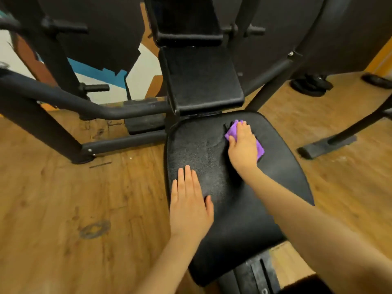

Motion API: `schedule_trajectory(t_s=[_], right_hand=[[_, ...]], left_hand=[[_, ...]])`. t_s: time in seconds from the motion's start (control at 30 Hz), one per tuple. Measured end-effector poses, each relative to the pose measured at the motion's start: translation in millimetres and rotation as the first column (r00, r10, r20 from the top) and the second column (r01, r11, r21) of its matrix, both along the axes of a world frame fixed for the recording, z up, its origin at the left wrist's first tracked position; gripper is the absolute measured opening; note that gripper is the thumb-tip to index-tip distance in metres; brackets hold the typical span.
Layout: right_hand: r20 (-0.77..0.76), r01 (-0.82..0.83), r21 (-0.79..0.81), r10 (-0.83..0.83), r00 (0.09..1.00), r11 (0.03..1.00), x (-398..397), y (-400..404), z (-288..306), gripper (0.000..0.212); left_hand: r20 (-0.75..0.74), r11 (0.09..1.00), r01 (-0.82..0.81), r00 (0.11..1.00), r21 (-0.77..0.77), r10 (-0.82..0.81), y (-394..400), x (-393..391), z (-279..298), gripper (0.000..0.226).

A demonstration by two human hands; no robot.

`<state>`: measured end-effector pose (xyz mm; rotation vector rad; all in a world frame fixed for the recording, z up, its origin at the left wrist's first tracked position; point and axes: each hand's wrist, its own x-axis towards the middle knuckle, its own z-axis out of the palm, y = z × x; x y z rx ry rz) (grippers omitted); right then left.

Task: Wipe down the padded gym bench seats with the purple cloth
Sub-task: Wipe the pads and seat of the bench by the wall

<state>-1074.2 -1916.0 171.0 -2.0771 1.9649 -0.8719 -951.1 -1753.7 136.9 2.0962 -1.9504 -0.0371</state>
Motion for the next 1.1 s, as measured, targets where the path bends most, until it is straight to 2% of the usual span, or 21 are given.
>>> schedule_trajectory(t_s=[0.13, 0.27, 0.4, 0.57, 0.8, 0.87, 1.1], right_hand=[[-0.035, -0.122, 0.073, 0.125, 0.992, 0.99, 10.5, 58.5, -7.0, 0.055], [-0.12, -0.18, 0.321, 0.229, 0.966, 0.93, -10.5, 112.9, -7.3, 0.061], [-0.217, -0.201, 0.478, 0.337, 0.916, 0.855, -32.4, 135.6, 30.7, 0.065], [-0.285, -0.252, 0.474, 0.419, 0.862, 0.843, -57.5, 170.2, 107.3, 0.061], [-0.295, -0.251, 0.52, 0.448, 0.844, 0.816, -111.0, 233.0, 212.8, 0.072], [-0.304, -0.25, 0.526, 0.454, 0.837, 0.813, -126.3, 251.6, 235.8, 0.074], [-0.364, -0.194, 0.508, 0.413, 0.835, 0.839, -172.2, 313.9, 300.4, 0.06]], left_hand=[[0.052, 0.988, 0.006, 0.999, 0.155, -0.014, 4.6, 1.1, 17.7, 0.067], [0.209, 0.927, 0.062, 0.967, 0.369, -0.148, 11.8, 9.1, 51.4, 0.07], [0.269, 0.874, -0.009, 0.953, 0.486, -0.139, 36.1, -0.8, 101.4, 0.068], [0.27, 0.848, 0.036, 0.94, 0.529, -0.208, 68.8, -38.8, 176.1, 0.068], [0.264, 0.867, 0.105, 0.929, 0.487, -0.26, 107.9, -87.5, 287.2, 0.065], [0.251, 0.869, 0.126, 0.928, 0.478, -0.273, 121.0, -99.2, 309.4, 0.065], [0.216, 0.846, 0.253, 0.896, 0.468, -0.388, 165.4, -146.9, 356.5, 0.065]])
